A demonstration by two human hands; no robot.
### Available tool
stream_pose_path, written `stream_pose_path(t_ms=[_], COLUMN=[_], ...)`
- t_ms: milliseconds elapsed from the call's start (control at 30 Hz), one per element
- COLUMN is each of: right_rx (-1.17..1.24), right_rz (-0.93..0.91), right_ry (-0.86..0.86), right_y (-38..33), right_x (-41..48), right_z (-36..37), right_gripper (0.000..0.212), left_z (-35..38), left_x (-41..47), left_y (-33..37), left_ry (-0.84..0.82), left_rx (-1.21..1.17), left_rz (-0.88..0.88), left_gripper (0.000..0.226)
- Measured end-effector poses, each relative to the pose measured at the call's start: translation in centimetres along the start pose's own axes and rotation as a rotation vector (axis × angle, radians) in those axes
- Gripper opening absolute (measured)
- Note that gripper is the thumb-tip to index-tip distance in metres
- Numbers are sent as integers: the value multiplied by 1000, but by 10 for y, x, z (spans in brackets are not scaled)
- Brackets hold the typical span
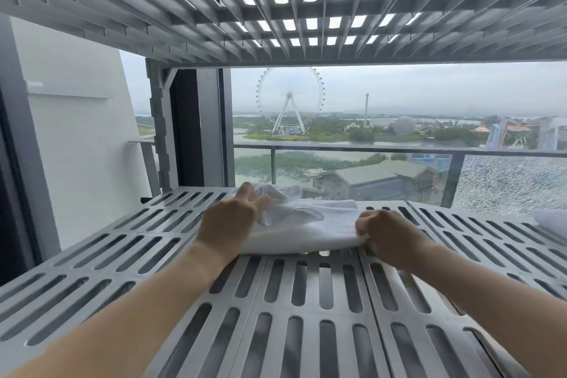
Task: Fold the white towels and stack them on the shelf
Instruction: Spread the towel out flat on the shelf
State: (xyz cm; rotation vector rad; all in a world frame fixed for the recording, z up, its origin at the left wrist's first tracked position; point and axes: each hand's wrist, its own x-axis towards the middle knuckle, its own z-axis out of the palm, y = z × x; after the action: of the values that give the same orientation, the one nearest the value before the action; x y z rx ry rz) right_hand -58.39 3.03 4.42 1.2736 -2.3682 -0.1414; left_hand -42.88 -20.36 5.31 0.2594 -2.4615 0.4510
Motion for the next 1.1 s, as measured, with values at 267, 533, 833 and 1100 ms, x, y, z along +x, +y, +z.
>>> stream_pose_path(t_ms=[267,533,833,1100], right_rx=[88,-133,75,4], right_rz=[-126,-192,-112,-23], right_ry=[3,-68,-13,-43], right_y=[-60,-56,-53,-37], right_x=[29,38,38,37], right_z=[1,0,4,1], right_gripper=[34,21,21,18], left_z=[11,-4,11,31], left_x=[3,6,15,17], left_y=[11,-15,-8,-16], left_ry=[-77,57,63,-99], left_rx=[-6,-74,14,124], left_rz=[-57,-251,-188,-124], left_gripper=[36,33,53,79])
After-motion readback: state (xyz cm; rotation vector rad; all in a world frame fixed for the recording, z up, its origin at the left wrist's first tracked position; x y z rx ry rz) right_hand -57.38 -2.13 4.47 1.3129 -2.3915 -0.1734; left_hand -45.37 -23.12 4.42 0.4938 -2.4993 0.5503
